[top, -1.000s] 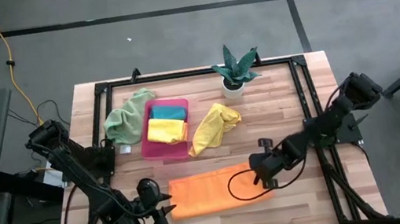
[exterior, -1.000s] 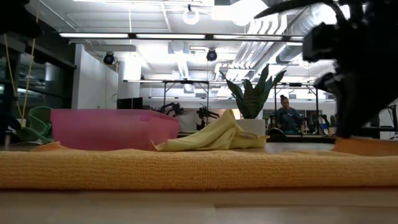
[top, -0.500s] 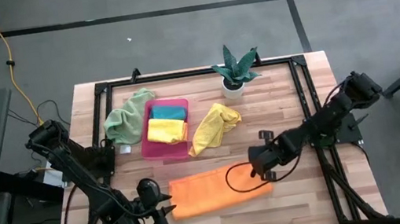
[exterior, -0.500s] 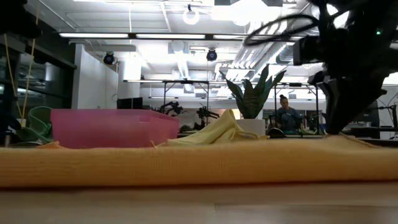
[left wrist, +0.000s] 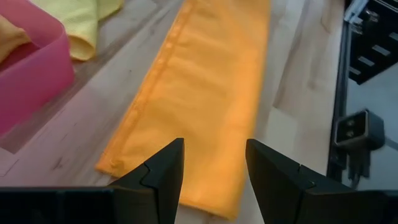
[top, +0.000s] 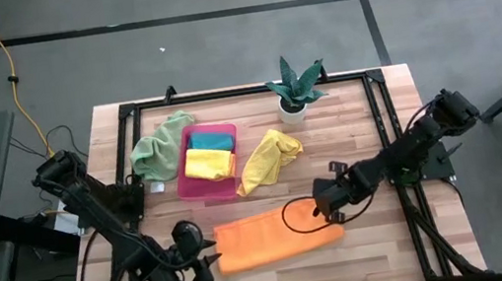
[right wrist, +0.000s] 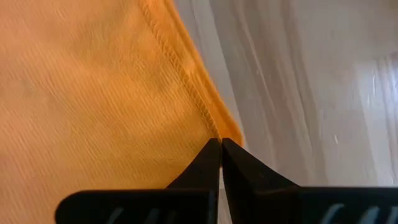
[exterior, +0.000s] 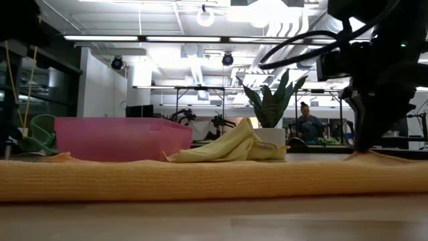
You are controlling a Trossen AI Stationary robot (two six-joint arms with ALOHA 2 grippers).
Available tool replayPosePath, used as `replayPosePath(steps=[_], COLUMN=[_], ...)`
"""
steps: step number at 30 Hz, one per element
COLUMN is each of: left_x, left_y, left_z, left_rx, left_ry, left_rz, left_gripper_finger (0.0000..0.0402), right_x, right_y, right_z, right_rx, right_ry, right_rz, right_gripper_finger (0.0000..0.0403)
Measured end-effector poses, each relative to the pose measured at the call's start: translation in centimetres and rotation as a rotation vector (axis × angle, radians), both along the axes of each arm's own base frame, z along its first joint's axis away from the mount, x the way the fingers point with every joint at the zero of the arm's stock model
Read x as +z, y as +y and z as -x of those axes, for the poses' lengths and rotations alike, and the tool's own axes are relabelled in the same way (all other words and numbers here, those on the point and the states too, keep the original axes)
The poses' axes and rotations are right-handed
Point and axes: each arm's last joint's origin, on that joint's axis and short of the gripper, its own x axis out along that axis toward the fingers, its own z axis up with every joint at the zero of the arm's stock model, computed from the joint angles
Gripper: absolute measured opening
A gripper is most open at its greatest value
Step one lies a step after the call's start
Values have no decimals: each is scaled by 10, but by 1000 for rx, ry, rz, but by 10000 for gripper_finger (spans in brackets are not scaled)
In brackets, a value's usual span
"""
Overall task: Fold microfiber towels
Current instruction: Fold the orange microfiber cloth
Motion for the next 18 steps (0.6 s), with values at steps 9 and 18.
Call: replayPosePath(steps=[9,18], left_x=[-20,-44], left_y=[25,44], left_z=[-30,-33], left_rx=[3,143], left_ry=[149,317], left_rz=[-34,-9], left_gripper_finger=[149,117], right_x=[0,0], right_y=[-2,-2], right_z=[-1,-1], right_rx=[-8,-8], right_ry=[-2,-7], right_rz=[-1,-4], right_gripper_finger=[0,0])
